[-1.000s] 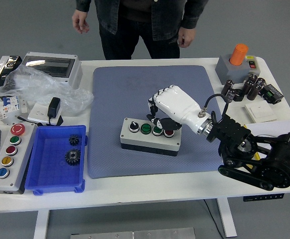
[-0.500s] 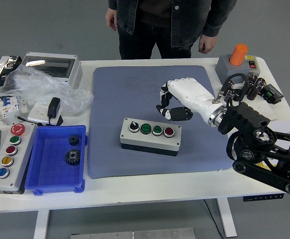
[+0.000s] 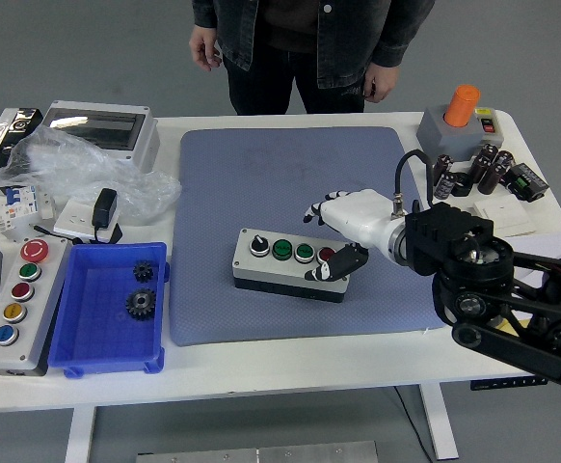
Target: Pick up the button,place it on the desk,press the button,press the button
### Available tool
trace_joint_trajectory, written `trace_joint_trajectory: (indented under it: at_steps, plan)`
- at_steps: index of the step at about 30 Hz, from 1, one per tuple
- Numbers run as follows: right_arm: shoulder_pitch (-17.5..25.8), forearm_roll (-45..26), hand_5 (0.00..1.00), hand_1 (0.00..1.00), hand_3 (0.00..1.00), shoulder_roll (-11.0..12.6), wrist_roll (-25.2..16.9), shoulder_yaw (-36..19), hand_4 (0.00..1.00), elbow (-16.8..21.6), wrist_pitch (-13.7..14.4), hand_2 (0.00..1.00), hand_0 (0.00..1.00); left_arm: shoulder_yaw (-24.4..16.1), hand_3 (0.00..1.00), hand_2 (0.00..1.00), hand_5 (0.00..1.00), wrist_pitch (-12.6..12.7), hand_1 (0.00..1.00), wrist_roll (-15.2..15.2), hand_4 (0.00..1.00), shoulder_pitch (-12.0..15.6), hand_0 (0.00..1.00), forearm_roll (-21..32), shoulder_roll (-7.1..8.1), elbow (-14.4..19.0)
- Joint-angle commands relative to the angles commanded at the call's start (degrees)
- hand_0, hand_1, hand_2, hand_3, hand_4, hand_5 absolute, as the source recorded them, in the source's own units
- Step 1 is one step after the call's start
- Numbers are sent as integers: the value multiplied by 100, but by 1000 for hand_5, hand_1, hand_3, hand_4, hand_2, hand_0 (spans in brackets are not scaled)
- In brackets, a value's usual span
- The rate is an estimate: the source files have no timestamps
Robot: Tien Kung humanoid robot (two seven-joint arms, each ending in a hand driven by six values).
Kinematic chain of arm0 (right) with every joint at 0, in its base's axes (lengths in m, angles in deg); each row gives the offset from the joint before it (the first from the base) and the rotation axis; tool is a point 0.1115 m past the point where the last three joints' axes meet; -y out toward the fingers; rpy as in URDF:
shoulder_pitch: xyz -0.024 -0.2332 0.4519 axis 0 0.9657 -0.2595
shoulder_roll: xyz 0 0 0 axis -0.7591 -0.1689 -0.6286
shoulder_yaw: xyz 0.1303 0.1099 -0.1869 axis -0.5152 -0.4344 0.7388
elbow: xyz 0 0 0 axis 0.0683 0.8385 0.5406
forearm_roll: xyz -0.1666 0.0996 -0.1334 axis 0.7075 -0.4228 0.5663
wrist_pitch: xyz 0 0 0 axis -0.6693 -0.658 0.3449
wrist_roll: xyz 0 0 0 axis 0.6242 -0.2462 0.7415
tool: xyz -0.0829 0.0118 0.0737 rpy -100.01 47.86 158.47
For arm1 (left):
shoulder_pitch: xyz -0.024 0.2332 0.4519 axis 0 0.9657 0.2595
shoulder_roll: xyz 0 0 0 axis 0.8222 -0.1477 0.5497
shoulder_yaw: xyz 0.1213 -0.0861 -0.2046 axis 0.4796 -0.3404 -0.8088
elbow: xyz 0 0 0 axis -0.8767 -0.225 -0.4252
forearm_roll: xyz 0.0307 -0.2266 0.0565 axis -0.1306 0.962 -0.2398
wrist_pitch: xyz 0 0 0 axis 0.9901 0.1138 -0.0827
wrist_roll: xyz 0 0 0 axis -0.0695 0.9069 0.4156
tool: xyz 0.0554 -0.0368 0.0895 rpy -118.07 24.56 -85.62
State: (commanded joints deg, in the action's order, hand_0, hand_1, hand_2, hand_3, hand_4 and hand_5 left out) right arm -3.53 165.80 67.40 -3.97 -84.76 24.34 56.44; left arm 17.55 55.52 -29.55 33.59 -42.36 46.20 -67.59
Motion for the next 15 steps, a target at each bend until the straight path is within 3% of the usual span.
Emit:
trace_joint_trajectory:
  at_steps: [2,6,15]
  plan:
    - [16,-38,664,977,998,5,0,-54,998,36,-194,998,918,-2,648,631,334,0,705,0,583,2,677,-2,-1,0]
    - [21,-96,664,977,998,-47,0,-22,998,-10,-303,998,918,-11,648,631,334,1,705,3,583,1,677,-11,-1,2]
    - [-20,-10,666,963,998,-459,0,271,998,-906,-47,998,895,34,646,630,333,-10,706,17,578,-9,677,5,-17,6]
